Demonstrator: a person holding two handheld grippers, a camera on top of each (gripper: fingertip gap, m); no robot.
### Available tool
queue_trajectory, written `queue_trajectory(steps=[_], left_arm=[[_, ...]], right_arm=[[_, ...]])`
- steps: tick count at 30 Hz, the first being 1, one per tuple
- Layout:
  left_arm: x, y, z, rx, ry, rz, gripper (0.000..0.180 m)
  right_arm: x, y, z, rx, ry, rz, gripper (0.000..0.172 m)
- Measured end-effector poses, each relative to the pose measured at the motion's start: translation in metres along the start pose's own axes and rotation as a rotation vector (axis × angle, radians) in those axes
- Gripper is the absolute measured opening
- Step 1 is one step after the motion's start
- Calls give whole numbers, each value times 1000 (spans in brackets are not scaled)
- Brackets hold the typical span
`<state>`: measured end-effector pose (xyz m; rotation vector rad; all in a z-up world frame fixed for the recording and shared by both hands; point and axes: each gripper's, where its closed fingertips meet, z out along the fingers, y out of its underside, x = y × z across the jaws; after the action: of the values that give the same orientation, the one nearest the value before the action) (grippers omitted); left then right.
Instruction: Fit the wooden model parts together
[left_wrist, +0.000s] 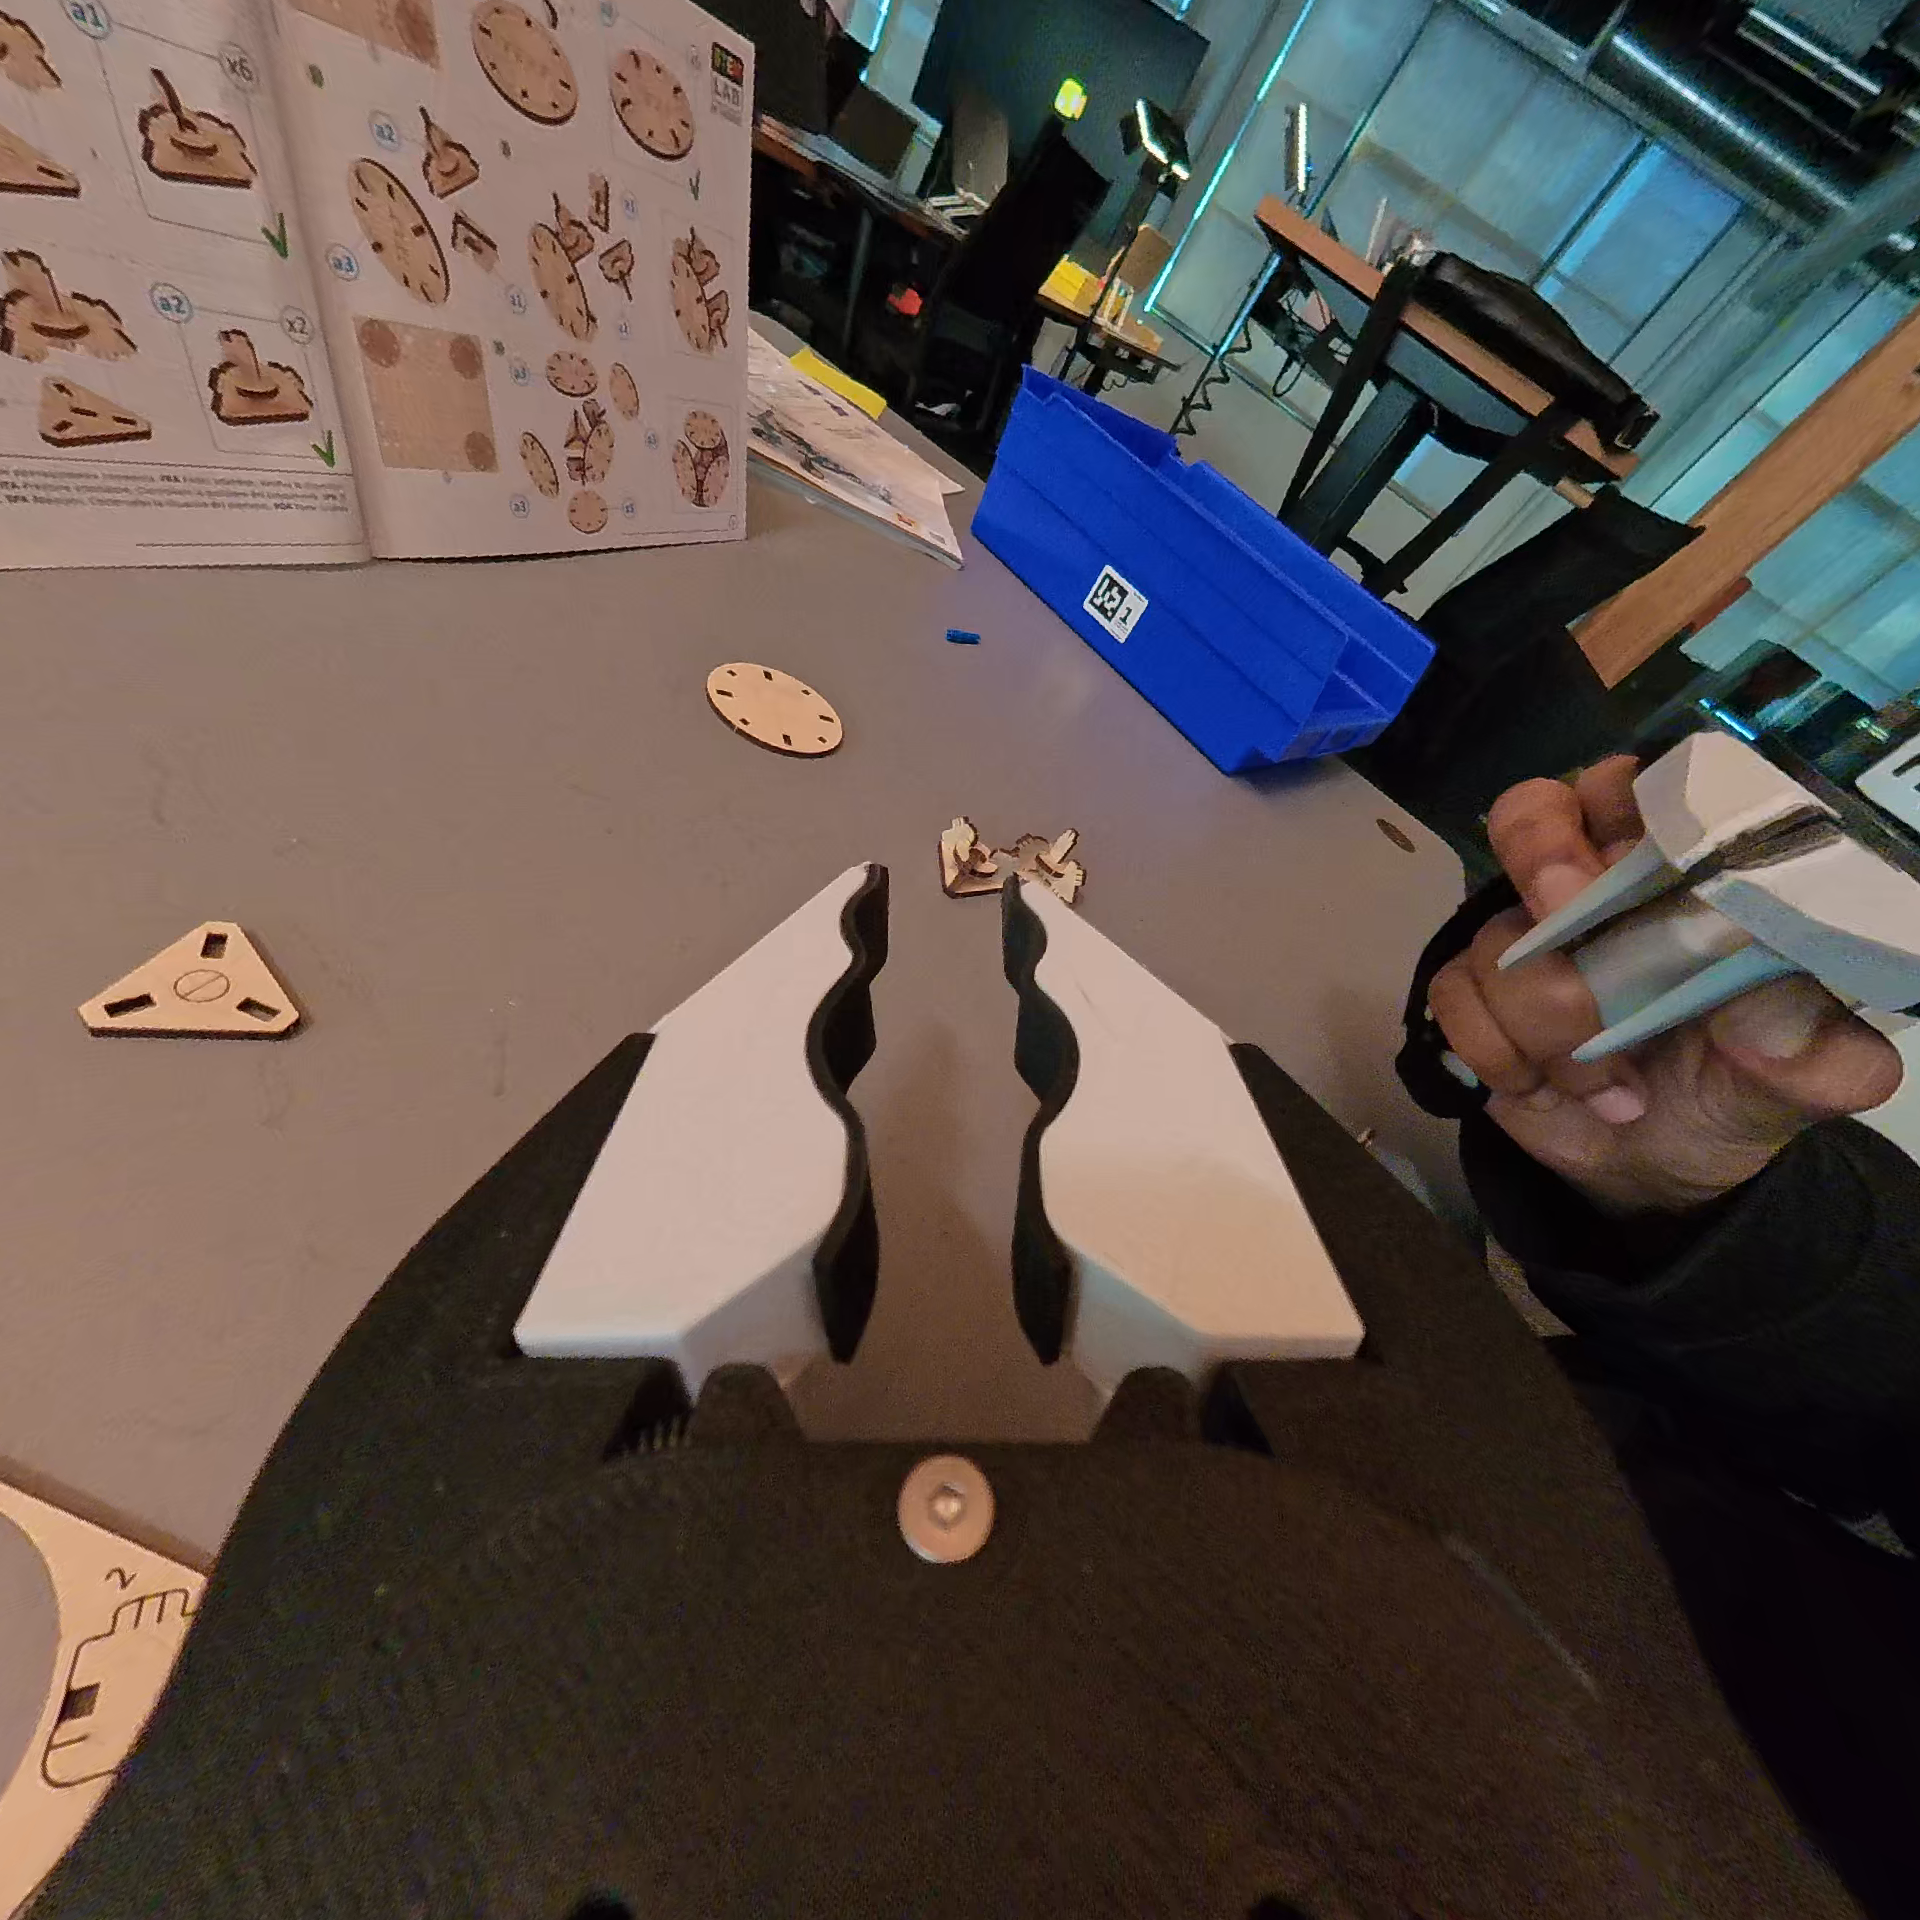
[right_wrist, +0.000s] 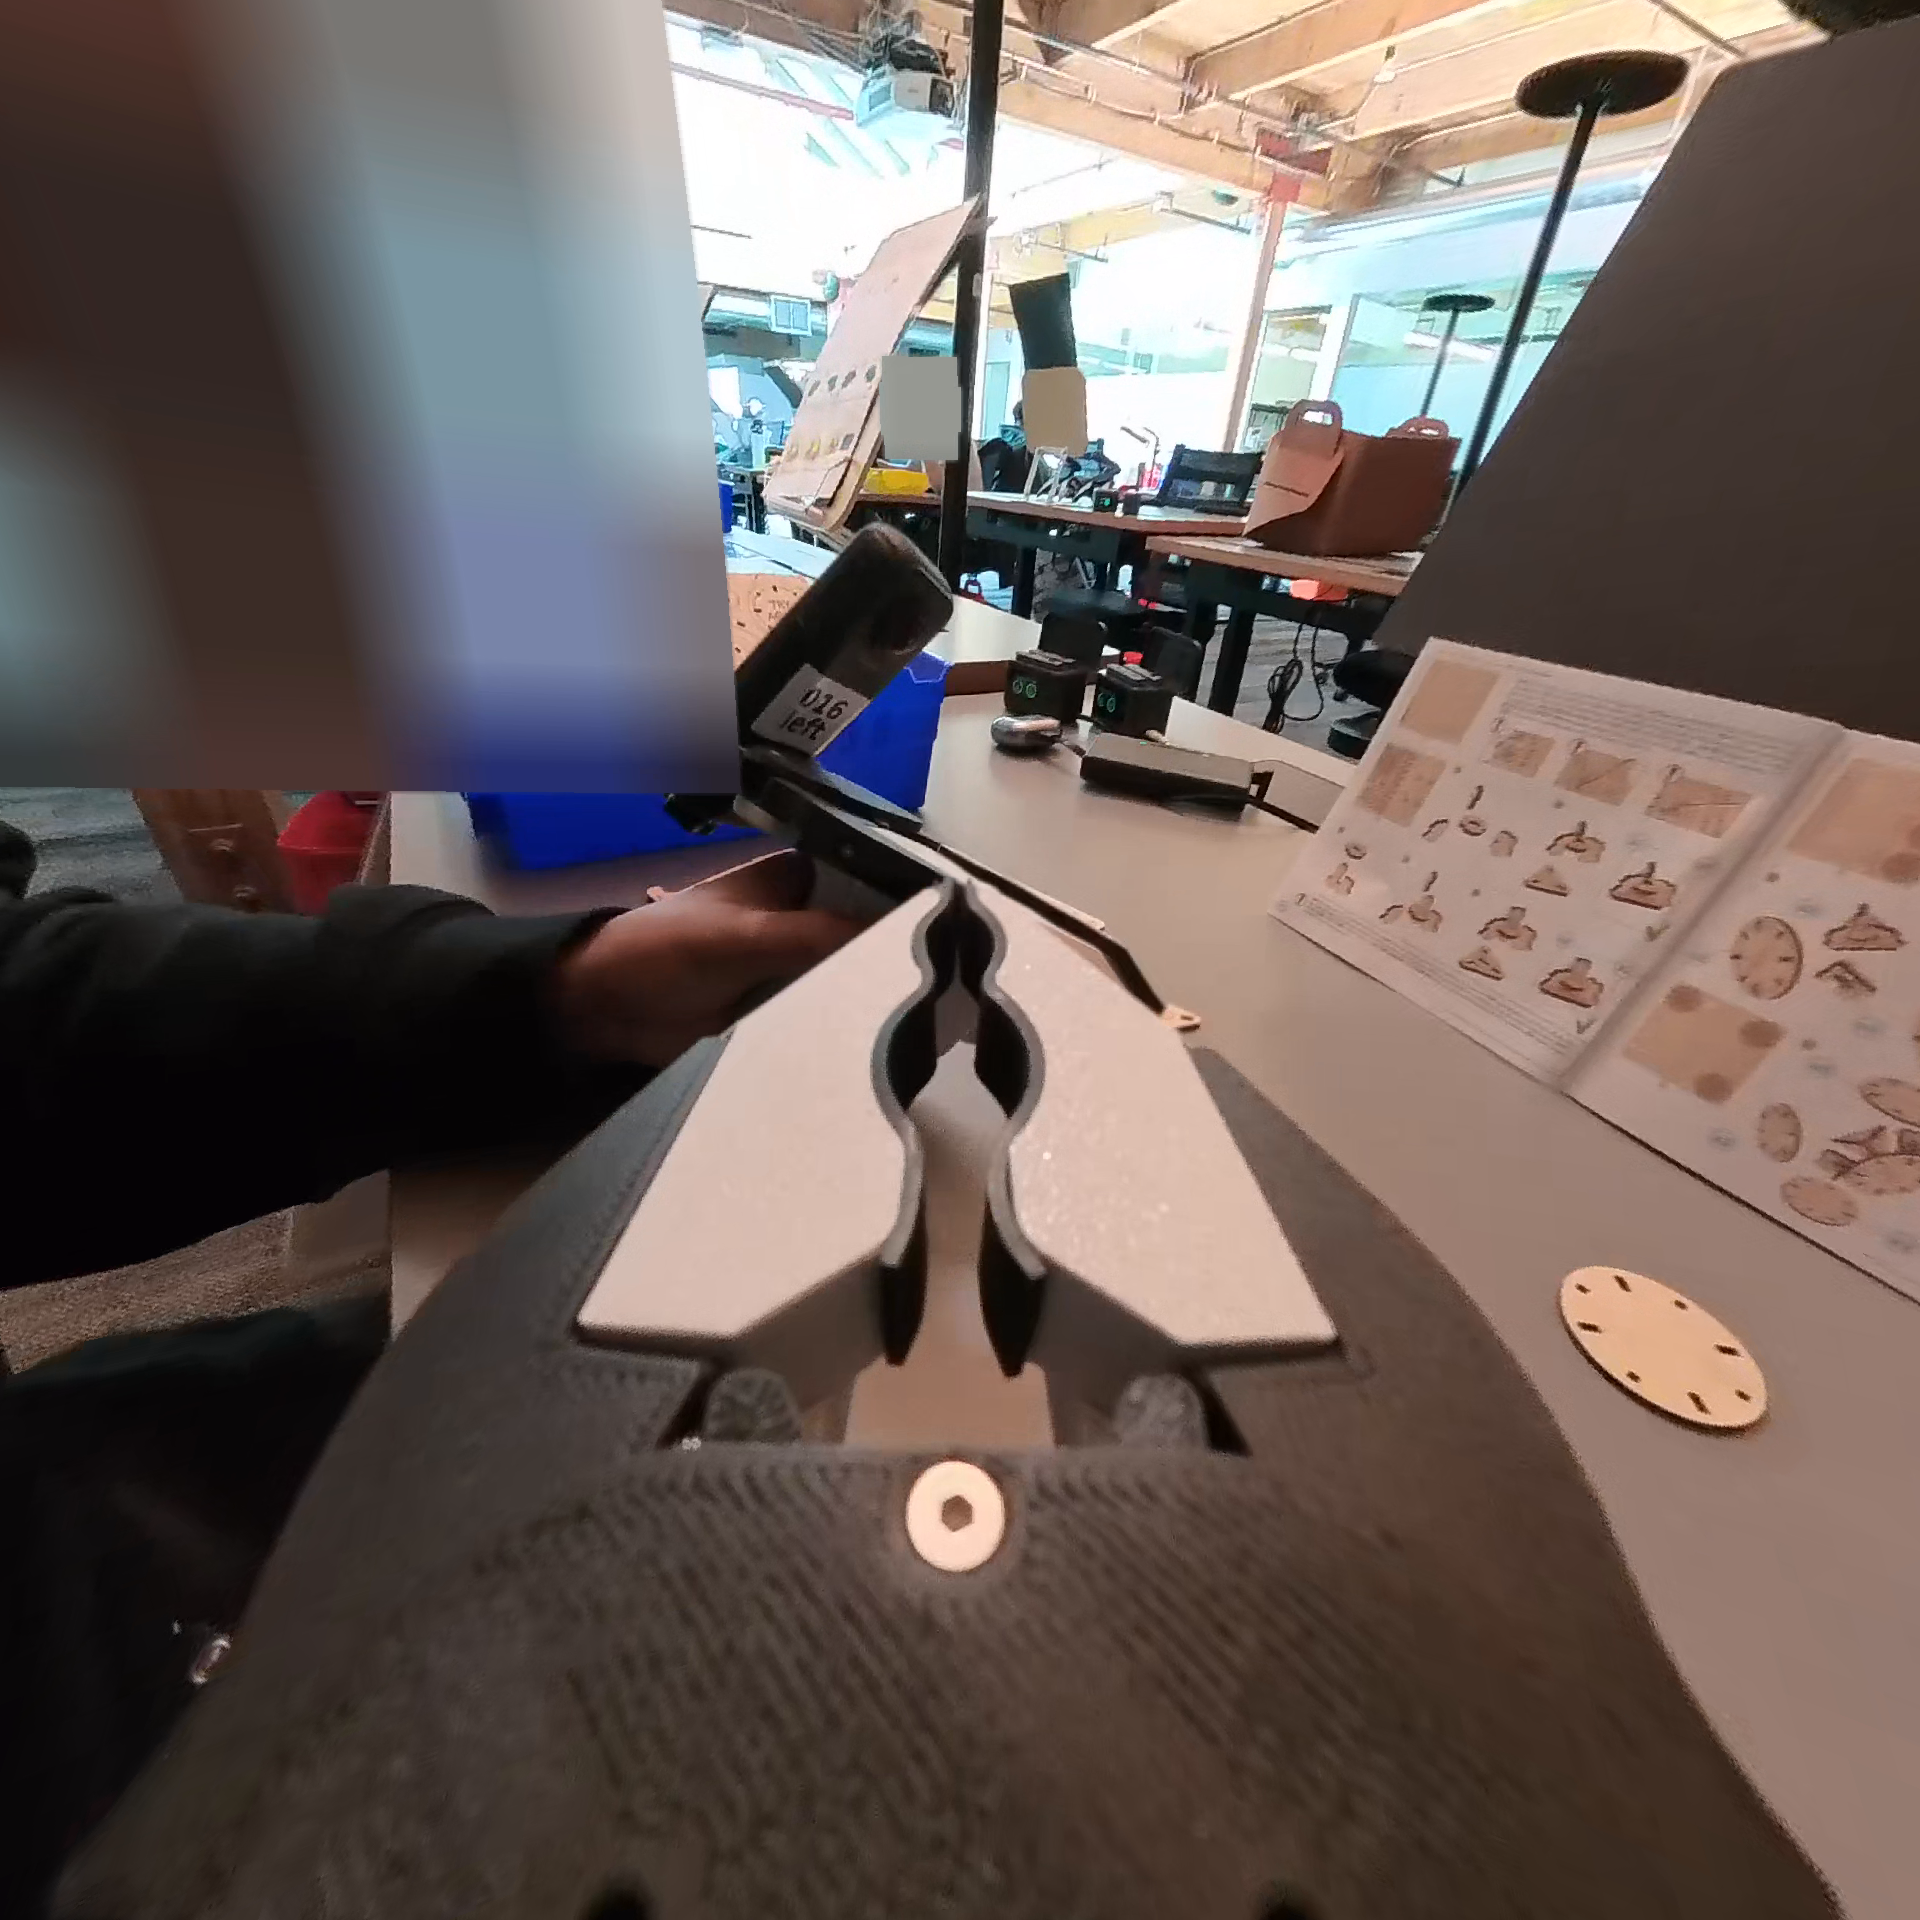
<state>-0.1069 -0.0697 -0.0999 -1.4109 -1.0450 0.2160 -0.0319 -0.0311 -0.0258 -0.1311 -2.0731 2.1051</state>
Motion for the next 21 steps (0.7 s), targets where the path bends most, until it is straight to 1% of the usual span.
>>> queue_trajectory(steps=[5, 13, 21], left_arm=[[0, 0, 0, 2, 1, -5, 20], [-1, 1, 0, -2, 0, -8, 21], [-1, 2, 1, -8, 0, -8, 21]], right_arm=[[4, 0, -16, 5, 52, 10, 0], [11, 9, -38, -14, 136, 13, 0], [9, 11, -46, -16, 164, 2, 0]])
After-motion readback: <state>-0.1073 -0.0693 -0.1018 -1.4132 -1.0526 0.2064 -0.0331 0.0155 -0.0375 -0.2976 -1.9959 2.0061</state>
